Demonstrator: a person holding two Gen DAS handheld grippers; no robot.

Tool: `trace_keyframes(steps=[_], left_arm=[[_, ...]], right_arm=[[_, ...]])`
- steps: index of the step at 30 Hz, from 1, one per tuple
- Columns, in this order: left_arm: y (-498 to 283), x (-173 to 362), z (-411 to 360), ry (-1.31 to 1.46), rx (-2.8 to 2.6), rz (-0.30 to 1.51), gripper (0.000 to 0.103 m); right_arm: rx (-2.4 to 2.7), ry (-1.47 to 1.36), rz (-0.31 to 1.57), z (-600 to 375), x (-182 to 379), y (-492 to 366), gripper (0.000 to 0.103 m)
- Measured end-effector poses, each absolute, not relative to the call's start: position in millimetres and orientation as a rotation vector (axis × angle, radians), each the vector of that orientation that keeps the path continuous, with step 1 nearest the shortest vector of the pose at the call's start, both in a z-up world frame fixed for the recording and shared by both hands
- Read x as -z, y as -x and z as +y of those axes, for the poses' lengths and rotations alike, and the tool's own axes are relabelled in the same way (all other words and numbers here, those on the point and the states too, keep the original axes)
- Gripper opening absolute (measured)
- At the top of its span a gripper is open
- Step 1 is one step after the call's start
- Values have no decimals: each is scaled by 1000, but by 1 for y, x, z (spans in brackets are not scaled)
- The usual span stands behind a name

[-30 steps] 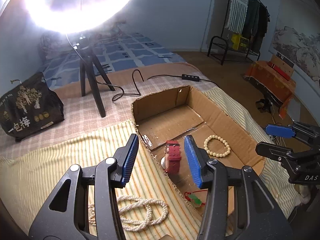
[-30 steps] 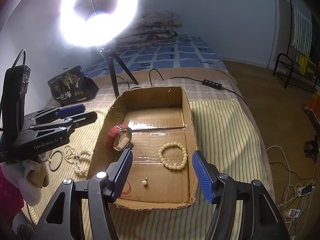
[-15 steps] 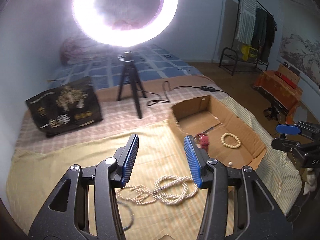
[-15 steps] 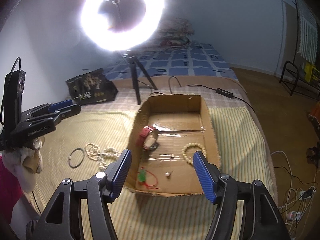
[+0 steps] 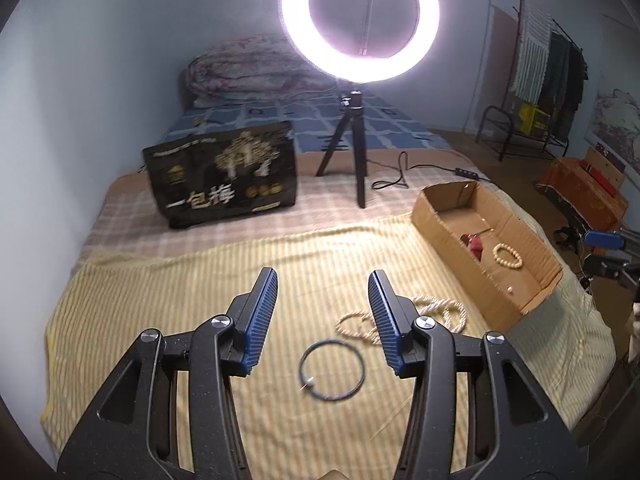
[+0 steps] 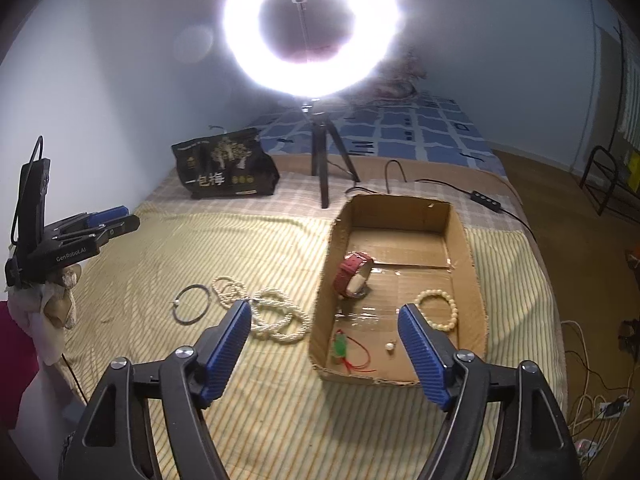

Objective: Organize jewelry
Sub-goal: 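Move the left tool to the pearl earring inside the black bangle and close on it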

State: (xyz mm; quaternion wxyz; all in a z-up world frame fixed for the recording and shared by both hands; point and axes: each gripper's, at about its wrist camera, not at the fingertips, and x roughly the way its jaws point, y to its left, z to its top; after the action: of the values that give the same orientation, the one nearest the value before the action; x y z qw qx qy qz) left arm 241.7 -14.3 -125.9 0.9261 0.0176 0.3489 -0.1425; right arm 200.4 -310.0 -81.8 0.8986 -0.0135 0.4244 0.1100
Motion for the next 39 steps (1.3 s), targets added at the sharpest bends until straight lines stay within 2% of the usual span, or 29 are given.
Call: trace_keyframes(steps=[1, 7, 19, 28, 30, 32, 39], left_arm=[[-238, 128, -9, -35, 287, 718, 48], [-224, 136, 10, -15, 266, 735, 48], [-200, 166, 37, 33, 255, 793, 48], [-191, 191, 37, 33, 284, 831, 48], [-191, 195, 34, 21, 299, 833, 43], [-192, 199, 30, 7, 311, 837, 42], [-201, 213, 16, -23, 364, 850, 33]], right_arm=[[-232, 34, 877, -306, 81, -199, 85], [-261, 56, 881, -289, 80, -194, 87], [-323, 97, 906, -256, 100, -188, 87], [-389, 147, 1002, -227, 132, -192, 87], [-405, 157, 1019, -222, 138, -192, 84], [-417, 164, 1033, -218, 145, -194, 77], [-440, 153, 1086, -209, 168, -209, 63]])
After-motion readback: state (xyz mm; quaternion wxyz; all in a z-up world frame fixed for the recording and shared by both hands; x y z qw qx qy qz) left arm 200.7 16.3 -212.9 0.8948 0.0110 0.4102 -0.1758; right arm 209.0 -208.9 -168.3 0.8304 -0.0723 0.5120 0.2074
